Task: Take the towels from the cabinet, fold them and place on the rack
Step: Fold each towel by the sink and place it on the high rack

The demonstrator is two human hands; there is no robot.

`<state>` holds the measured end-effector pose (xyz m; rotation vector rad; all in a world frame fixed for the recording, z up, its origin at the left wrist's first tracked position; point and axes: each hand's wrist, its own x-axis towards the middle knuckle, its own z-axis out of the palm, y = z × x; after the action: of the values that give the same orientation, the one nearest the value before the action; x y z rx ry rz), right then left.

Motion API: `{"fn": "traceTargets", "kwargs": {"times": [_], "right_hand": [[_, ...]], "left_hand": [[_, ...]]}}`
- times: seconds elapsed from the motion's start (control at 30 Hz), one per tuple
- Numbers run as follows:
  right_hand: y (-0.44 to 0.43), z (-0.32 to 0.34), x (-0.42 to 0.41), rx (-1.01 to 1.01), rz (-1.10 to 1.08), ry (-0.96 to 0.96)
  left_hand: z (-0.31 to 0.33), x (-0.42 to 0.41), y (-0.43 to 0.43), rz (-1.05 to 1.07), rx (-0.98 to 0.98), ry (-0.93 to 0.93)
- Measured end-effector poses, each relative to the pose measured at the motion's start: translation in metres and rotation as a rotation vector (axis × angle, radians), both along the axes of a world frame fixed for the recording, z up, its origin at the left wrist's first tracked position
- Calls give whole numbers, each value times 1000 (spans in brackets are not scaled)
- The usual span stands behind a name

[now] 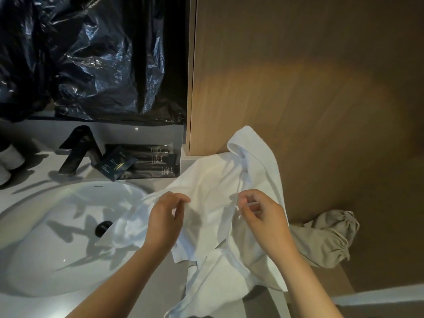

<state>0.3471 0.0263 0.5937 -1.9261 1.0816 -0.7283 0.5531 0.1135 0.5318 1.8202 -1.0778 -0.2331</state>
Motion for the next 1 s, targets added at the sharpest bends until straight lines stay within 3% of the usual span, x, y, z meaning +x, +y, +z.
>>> {"fn": "traceTargets", "kwargs": {"times": [0.17,0.27,0.37,0.47,0.57,0.67,0.8,1.0], "right_hand": [[-1,-1,1,4,-1,-19],[0,-3,5,11,8,-22],[2,-6,10,28,15,-19],[5,-8,12,28,38,-1],[6,-10,12,31,40,14],[7,-11,13,51,42,18],[8,-12,13,55,45,40],[7,-11,8,51,19,46]], "left_hand": [[11,8,11,-109,-138,28],[4,17,18,-151,136,37],[-12,24,29,-71,455,-115],[-20,25,40,-18,283,-311],[-24,26,46,-108,65,-514],[-24,26,41,-219,97,-502],[-23,25,26,-186,228,-476],[-24,27,17,-192,223,-400]]}}
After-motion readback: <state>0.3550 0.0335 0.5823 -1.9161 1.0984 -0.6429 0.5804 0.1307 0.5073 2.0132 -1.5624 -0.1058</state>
